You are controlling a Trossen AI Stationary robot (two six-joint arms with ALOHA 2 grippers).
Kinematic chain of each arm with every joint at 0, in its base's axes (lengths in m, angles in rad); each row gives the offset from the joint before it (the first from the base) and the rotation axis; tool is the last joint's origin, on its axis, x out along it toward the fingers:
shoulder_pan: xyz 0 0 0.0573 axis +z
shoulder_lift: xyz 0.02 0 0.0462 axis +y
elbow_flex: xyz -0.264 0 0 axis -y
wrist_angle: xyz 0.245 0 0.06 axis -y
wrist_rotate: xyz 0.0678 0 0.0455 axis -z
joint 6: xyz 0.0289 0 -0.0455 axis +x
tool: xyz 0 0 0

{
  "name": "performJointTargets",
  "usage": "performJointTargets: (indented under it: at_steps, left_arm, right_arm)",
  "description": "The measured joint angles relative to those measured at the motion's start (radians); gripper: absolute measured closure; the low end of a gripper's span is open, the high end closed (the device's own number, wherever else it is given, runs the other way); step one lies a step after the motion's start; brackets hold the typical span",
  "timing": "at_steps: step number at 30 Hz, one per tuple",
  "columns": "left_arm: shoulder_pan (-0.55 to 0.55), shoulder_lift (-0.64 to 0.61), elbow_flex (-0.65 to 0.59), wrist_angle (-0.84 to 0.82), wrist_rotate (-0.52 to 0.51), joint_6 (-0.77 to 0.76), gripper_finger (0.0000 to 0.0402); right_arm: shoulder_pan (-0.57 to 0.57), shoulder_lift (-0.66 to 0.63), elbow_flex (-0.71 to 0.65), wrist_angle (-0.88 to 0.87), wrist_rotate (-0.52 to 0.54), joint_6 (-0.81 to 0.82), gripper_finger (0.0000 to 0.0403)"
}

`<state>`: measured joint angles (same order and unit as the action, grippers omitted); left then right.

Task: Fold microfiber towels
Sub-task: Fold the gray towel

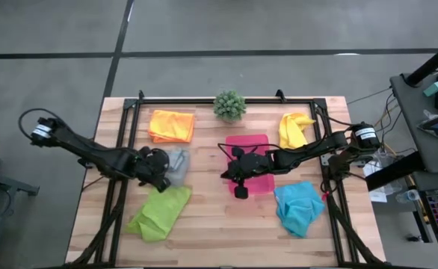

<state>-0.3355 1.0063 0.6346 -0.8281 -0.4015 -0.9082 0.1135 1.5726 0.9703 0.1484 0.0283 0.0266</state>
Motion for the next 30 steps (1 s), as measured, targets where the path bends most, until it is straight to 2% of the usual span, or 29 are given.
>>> performJointTargets:
  at_steps: [6, 11, 15, 18, 23, 27, 30]
  left_arm:
    - [0.000, -0.017, -0.003, -0.042, 0.035, -0.030, 0.0401]
    - [0.000, 0.028, -0.003, -0.083, 0.047, -0.063, 0.0401]
    - [0.000, 0.074, -0.003, -0.082, 0.122, -0.056, 0.0392]
    - [0.000, 0.099, -0.001, -0.082, 0.151, -0.055, 0.0365]
    - [0.000, 0.126, 0.000, -0.089, 0.150, -0.051, 0.0299]
    - [0.001, 0.141, 0.019, -0.190, 0.195, -0.054, 0.0249]
    - [0.002, 0.150, 0.038, -0.295, 0.208, -0.055, 0.0227]
  right_arm:
    - [0.000, 0.000, 0.000, 0.001, 0.000, 0.000, 0.0394]
    - [0.000, 0.000, 0.000, 0.015, 0.000, 0.000, 0.0394]
    - [0.000, 0.000, 0.000, 0.015, 0.000, 0.000, 0.0394]
    - [0.000, 0.000, -0.002, 0.015, 0.000, 0.000, 0.0394]
    - [0.000, 0.000, -0.005, 0.015, 0.000, 0.000, 0.0394]
    - [0.000, 0.000, -0.010, 0.015, 0.000, 0.000, 0.0394]
    - [0.000, 0.000, -0.013, 0.016, 0.000, 0.000, 0.0394]
